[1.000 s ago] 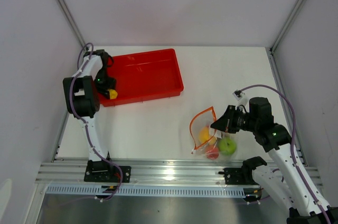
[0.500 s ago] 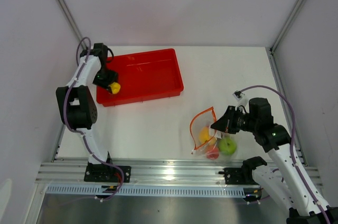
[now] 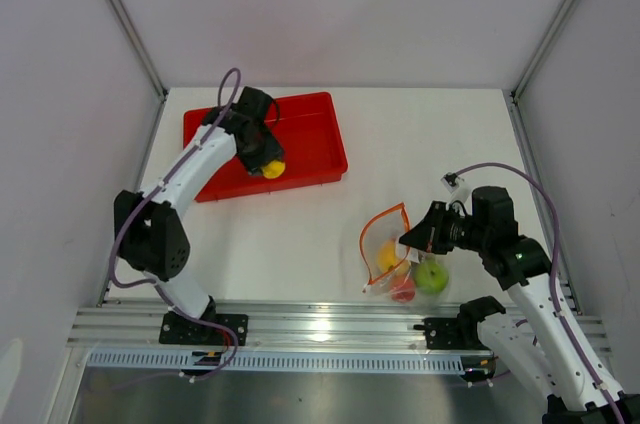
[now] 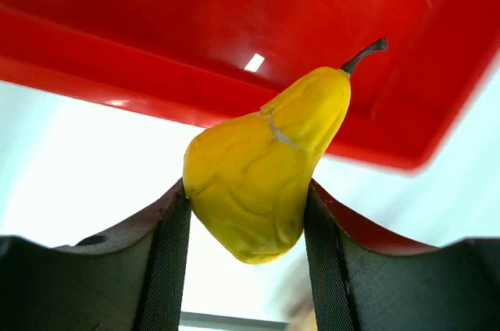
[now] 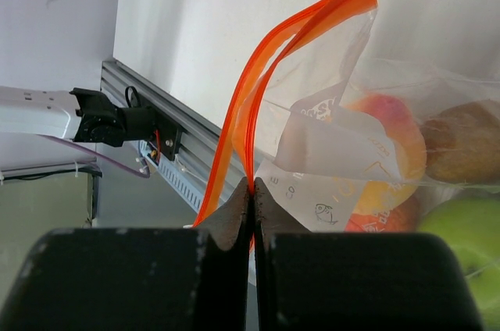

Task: Place the food in the zip-top bag and seal the zipper
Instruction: Pick up the fake fruit from the bin, then place the fake fruit in the zipper food storage bag.

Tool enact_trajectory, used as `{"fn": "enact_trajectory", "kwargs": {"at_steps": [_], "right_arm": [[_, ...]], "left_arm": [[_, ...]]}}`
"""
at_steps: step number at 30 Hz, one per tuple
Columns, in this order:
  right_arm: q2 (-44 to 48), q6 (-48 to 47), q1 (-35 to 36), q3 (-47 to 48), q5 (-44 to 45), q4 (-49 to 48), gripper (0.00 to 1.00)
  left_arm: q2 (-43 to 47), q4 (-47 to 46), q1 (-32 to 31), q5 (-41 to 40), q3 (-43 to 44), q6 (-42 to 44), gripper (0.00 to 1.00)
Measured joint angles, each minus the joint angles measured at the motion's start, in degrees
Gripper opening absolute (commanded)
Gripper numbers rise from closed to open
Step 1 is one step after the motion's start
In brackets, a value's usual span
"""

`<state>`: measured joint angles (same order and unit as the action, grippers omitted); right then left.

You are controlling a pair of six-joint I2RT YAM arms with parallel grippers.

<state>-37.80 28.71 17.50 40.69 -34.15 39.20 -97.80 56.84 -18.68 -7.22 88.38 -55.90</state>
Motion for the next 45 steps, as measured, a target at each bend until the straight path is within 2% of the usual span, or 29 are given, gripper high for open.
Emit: {"fn": "enact_trajectory", "kwargs": {"at_steps": [5,8,10,12,15,20,26,32,45], "right_arm": [[0.0,0.0,0.0,-0.46,0.0,0.04,0.0],[0.15,0.02,0.0,-0.5,0.0,0.09,0.0],[0.59,0.17,0.0,-0.61,-0.04,-0.02,0.0],[0.96,0.22,0.0,-0.83,-0.22,-0.07,0.0],[1.22,0.24,0.0,-1.01,-0.26,0.0,0.0],[1.49,0.22,0.0,-1.42,-0.63,0.07,0.0],[1.97,0.39,0.0,-1.44,-0.9,0.31,0.0],[2.95,1.29,0.0,-1.44,-0.92,0.42,0.0],[3.8,2.19,0.0,-1.44,-0.63,0.87,0.0]], "left_arm": [[10.47,-12.26,-9.64,1.88,-10.95,9.18,0.01],[21.2,-27.74,-12.96,12.37,-24.17,14.4,0.01],[29.38,-45.4,-13.03,21.7,-37.53,14.8,0.01],[33.7,-58.07,-13.03,28.61,-47.06,13.97,0.01],[33.42,-66.6,-14.51,35.17,-50.42,14.45,0.01],[32.06,-66.73,-22.47,39.15,-44.26,19.69,0.0],[29.35,-64.81,-29.7,39.08,-39.76,23.3,0.0],[24.04,-62.73,-32.94,36.74,-39.23,23.34,0.0],[14.53,-63.1,-38.51,32.79,-37.53,17.51,0.0]]}}
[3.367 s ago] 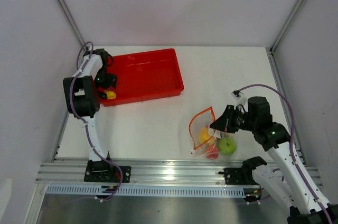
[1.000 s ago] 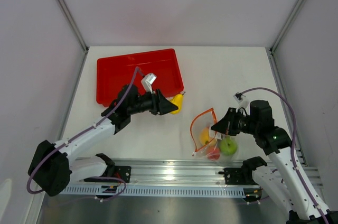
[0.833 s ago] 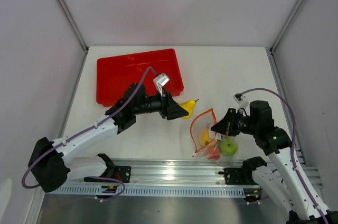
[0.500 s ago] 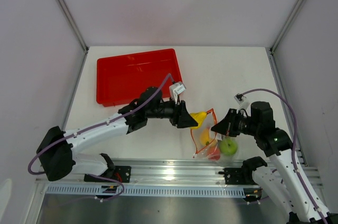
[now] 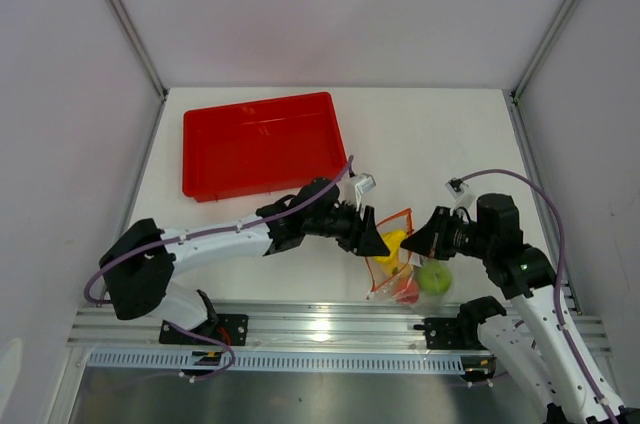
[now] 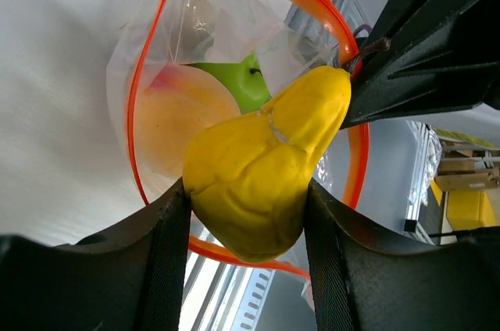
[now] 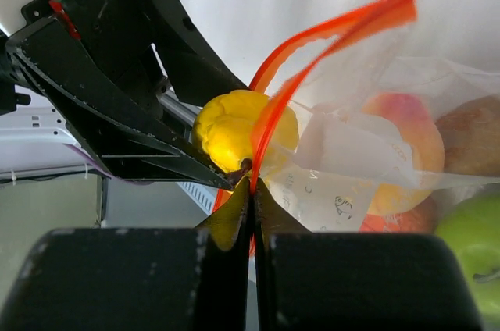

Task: Place the food in the zip-top bag and seal the zipper
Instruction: Place the fake fruit in the zipper food storage bag.

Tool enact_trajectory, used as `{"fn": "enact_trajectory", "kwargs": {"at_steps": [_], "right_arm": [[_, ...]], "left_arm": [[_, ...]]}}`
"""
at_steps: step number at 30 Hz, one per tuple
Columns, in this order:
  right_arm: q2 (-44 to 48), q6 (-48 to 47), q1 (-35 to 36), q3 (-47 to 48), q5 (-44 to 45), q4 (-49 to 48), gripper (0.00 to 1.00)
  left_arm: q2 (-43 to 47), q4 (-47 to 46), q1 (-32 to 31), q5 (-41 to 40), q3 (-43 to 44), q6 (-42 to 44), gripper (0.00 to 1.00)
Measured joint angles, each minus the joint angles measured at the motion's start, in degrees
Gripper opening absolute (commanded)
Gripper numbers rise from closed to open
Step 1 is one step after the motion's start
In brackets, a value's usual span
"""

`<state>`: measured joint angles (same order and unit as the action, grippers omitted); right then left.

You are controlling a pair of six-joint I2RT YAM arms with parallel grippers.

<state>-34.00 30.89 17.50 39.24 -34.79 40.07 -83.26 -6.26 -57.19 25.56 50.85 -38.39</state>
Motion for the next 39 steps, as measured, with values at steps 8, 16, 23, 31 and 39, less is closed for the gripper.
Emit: {"fn": "enact_trajectory", "kwargs": {"at_steps": [8,16,23,31,39], "right_arm": [[0.61,0.15,-0.13,0.04,1.03,1.09,0.0],[1.29,0.13,-0.13,2.62,2.03,1.68,0.0],[0.9,-0.07,-0.24,4.9,3.32,2.12,0.0],[-0.37,-0.07,-0.26,5.84,3.8,2.1,0.0],[-1.11,-0.13,-0.37,7.96,4.09,2.54,0.0]], "left_arm": [[-4.15,1.57,-2.19,-3.06,4.0,-3.61,0.01],[-5.53,6.14,-3.41,-4.44,7.96,-3.58,0.01],[-5.84,7.69,-3.98,-4.42,8.52,-3.56,0.01],[-6.25,8.15,-5.01,-2.36,8.87,-2.91,0.01],[-9.66,8.72,-6.08,-0.31,10.93,-2.64,0.11]]}}
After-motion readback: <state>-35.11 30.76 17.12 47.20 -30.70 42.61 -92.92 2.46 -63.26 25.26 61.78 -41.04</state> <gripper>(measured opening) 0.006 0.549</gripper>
